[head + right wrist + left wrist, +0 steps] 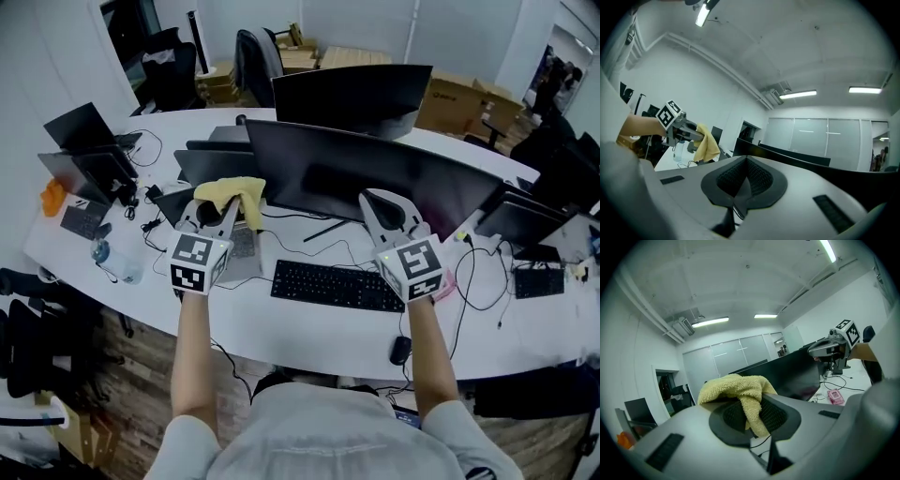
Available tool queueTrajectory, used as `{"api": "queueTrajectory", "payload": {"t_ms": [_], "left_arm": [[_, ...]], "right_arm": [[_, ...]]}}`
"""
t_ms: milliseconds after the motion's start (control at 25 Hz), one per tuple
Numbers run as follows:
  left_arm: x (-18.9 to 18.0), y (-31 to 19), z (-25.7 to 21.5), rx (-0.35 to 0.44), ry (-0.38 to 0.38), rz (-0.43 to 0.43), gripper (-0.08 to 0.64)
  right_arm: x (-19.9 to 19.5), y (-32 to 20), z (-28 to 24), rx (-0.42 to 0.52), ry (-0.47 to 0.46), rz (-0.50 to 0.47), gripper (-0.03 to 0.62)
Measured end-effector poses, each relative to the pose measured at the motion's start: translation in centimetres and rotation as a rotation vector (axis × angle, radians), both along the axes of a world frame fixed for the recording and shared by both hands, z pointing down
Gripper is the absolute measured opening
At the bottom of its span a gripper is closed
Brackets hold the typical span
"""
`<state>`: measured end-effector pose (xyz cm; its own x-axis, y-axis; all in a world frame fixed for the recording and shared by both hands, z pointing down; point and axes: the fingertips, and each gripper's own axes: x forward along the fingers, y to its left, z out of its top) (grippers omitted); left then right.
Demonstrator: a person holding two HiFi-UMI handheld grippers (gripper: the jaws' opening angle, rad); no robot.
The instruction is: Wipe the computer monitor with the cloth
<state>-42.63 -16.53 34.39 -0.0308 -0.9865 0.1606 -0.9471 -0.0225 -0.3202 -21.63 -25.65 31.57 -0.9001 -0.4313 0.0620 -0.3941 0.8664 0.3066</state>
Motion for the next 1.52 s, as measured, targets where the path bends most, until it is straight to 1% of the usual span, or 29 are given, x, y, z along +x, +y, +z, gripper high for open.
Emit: {"api": "queueTrajectory", "payload": {"t_ms": [240, 400, 520, 680, 840, 960, 1040, 1160, 1280, 1400, 1520], "left_arm": [[-5.4, -4.2, -1.2, 0.03, -0.026, 0.068, 0.06], [-8.0, -6.8, -2.1, 0.053, -0.082, 0.097, 0.06], [-9.5, -8.6, -3.0, 0.07, -0.126, 0.107, 0.06], [-11.0, -11.0, -3.8, 0.111, -0.139, 0.119, 0.06], [-11.7, -13.2, -3.8, 0.127, -0.176, 0.126, 0.06], [-12.2, -14.1, -4.0, 0.154, -0.155, 0.125, 0.06], [-11.6, -14.6, -3.8, 0.162, -0.158, 0.16, 0.061], [-9.9, -15.3, -3.0, 0.145, -0.197, 0.228, 0.061], [-8.9, -15.8, -2.5, 0.133, -0.207, 0.255, 0.06], [-8.8, -15.9, -2.0, 0.116, -0.185, 0.263, 0.06], [-8.7, -16.0, -0.6, 0.077, -0.154, 0.284, 0.06]], "right_arm": [[-2.0, -2.0, 0.2, -0.048, -0.027, 0.12, 0.027], [-2.9, -2.9, 0.7, -0.107, -0.061, 0.189, 0.028], [-3.6, -3.2, 1.6, -0.119, -0.044, 0.236, 0.028], [-3.6, -3.2, 2.7, -0.128, -0.027, 0.297, 0.028], [-3.4, -3.3, 3.5, -0.141, -0.024, 0.346, 0.028], [-3.3, -3.0, 3.9, -0.141, -0.021, 0.371, 0.028], [-3.5, -2.7, 4.0, -0.137, -0.015, 0.374, 0.028], [-3.9, -2.3, 3.8, -0.142, -0.022, 0.372, 0.028], [-4.5, -2.0, 3.6, -0.15, -0.037, 0.358, 0.028], [-4.9, -1.5, 3.5, -0.156, -0.047, 0.347, 0.028], [-5.0, -1.1, 3.9, -0.161, -0.05, 0.361, 0.028]]}}
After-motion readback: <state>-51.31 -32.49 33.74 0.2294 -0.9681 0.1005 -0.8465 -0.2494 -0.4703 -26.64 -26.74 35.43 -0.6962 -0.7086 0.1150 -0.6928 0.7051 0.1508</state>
